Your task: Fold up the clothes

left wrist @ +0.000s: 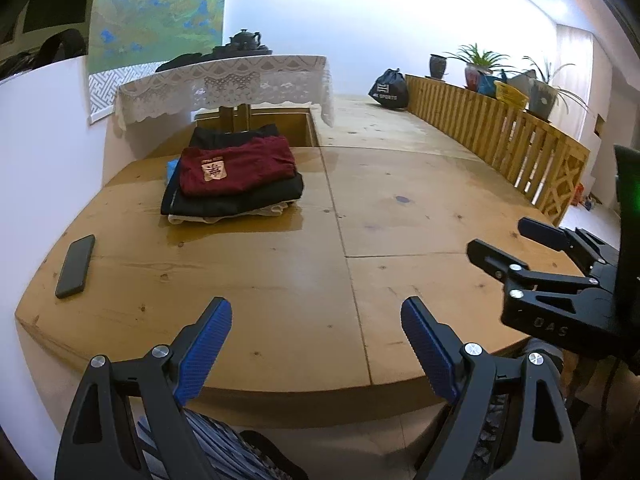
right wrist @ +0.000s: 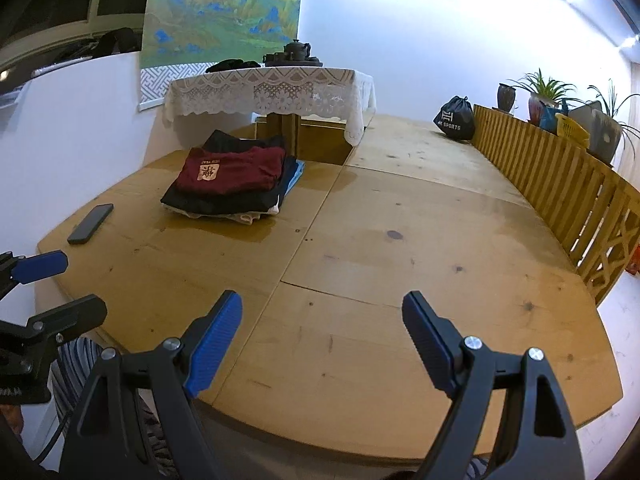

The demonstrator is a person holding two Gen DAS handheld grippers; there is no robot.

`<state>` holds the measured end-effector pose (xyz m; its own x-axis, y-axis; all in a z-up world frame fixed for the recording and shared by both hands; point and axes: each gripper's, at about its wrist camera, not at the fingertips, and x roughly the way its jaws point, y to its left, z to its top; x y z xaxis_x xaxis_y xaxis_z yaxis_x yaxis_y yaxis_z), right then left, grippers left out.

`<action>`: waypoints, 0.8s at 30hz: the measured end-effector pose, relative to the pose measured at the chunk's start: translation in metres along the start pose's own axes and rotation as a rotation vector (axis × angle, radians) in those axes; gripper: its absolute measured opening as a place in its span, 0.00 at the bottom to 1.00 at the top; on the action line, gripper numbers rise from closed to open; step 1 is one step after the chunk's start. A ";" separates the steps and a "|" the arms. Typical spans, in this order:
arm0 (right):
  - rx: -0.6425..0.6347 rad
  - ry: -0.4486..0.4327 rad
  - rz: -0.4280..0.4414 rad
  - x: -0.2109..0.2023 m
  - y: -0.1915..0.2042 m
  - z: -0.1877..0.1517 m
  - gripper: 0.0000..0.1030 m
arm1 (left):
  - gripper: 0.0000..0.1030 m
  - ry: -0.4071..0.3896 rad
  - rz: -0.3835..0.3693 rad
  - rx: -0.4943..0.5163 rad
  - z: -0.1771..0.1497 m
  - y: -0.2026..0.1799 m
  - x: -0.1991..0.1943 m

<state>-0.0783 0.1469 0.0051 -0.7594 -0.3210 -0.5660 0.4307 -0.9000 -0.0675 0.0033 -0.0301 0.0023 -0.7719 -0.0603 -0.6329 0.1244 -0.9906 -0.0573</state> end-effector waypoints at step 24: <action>-0.011 -0.005 -0.013 -0.020 0.000 -0.013 0.80 | 0.84 -0.007 -0.008 0.022 -0.009 -0.014 -0.015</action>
<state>-0.0572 0.1573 0.0061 -0.7675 -0.3108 -0.5607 0.4259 -0.9009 -0.0837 0.0184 -0.0146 0.0055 -0.7774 -0.0537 -0.6267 0.1049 -0.9935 -0.0450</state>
